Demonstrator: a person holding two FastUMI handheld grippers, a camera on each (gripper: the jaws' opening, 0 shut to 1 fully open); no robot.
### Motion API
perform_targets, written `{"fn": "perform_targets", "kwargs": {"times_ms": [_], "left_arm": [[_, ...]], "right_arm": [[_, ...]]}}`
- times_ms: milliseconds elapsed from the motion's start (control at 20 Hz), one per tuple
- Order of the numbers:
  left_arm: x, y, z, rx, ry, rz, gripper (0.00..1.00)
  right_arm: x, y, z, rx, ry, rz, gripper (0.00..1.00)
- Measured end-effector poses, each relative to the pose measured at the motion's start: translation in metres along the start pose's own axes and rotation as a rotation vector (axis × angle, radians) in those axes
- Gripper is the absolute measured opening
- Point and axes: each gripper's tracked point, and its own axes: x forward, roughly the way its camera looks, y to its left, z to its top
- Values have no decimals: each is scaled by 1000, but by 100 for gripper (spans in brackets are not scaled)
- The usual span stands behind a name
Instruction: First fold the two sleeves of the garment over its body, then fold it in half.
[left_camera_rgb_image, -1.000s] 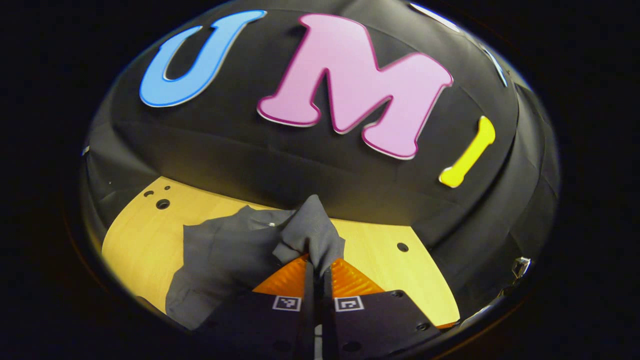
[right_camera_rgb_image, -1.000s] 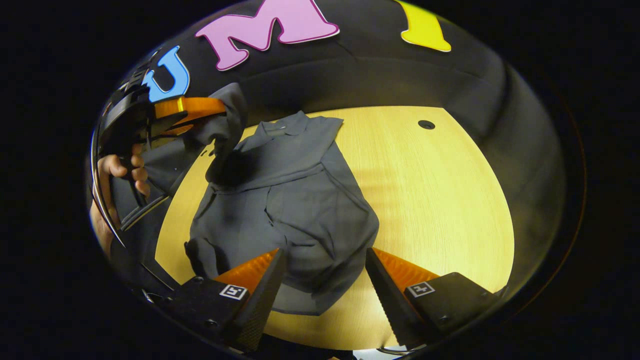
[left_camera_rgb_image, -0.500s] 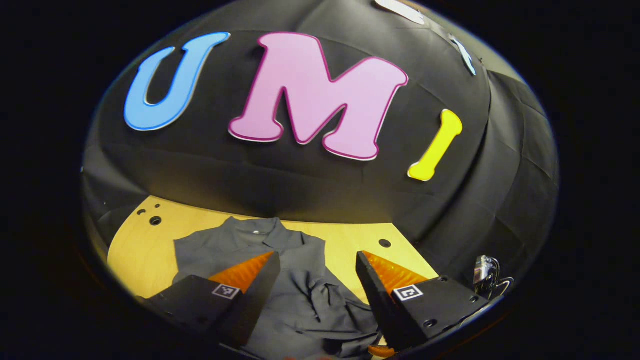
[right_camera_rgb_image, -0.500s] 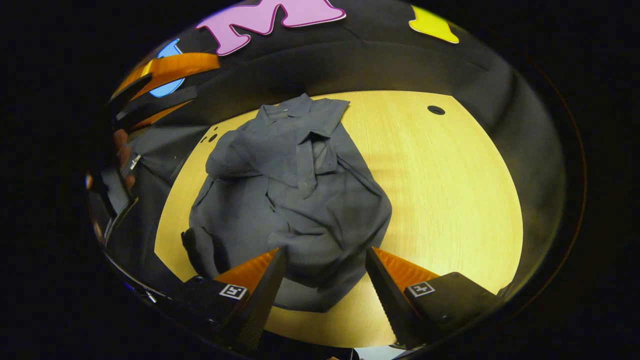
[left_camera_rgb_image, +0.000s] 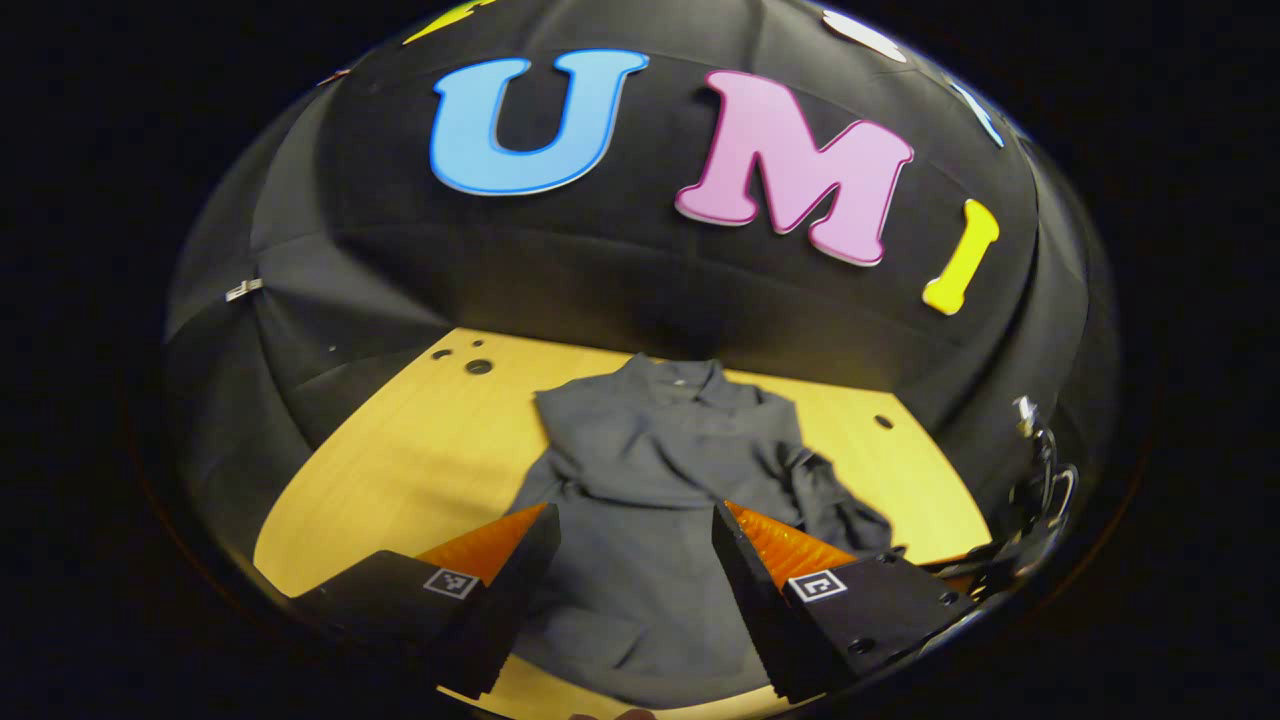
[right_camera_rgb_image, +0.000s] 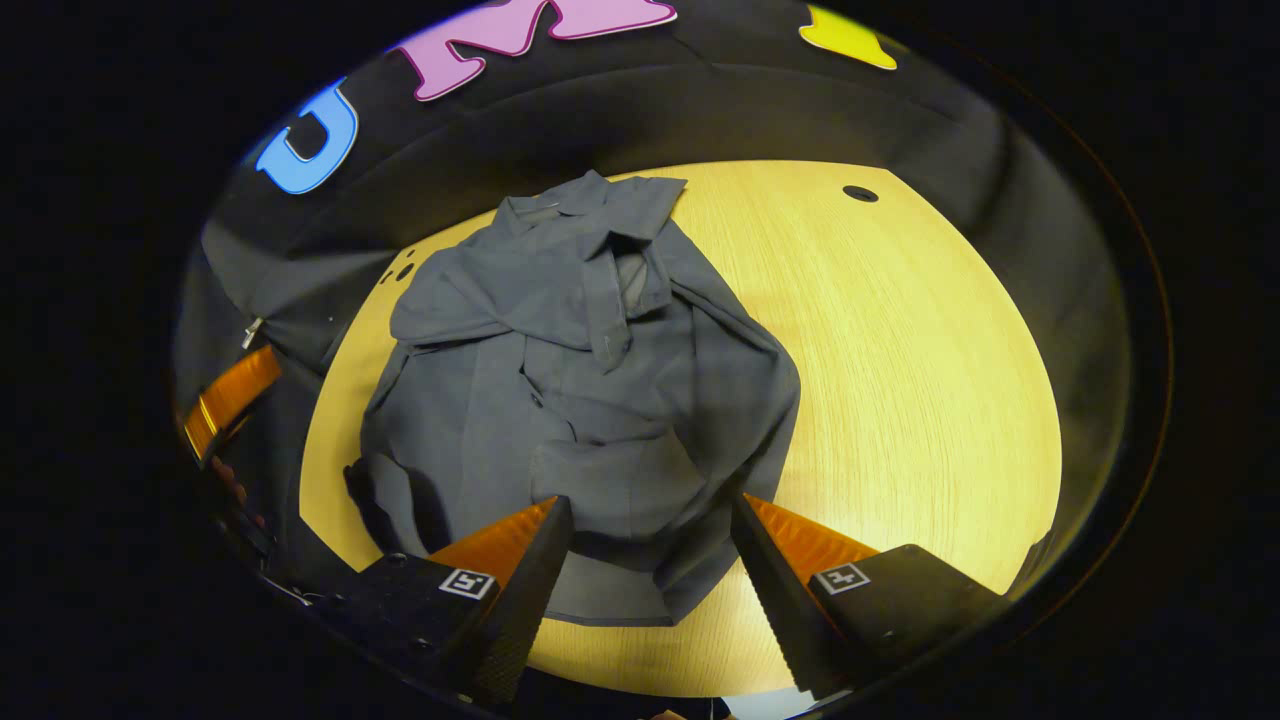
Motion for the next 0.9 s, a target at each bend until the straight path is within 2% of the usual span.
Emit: {"fn": "perform_targets", "kwargs": {"times_ms": [150,300,450,550,700,900], "left_arm": [[4,30,-52,-28,97,47,96],[14,43,-105,-79,196,60,96],[23,47,-135,-129,270,59,96],[27,48,-150,-143,313,64,96],[33,45,-161,-120,351,86,97],[38,45,-170,-1,380,135,97]], "right_arm": [[7,-6,-15,-14,32,-31,99],[17,-6,-27,52,58,-34,99],[23,-2,-43,128,90,-40,99],[25,-2,-44,133,84,-63,99],[35,0,-44,96,99,-111,99],[39,5,-47,-2,123,-198,96]]}}
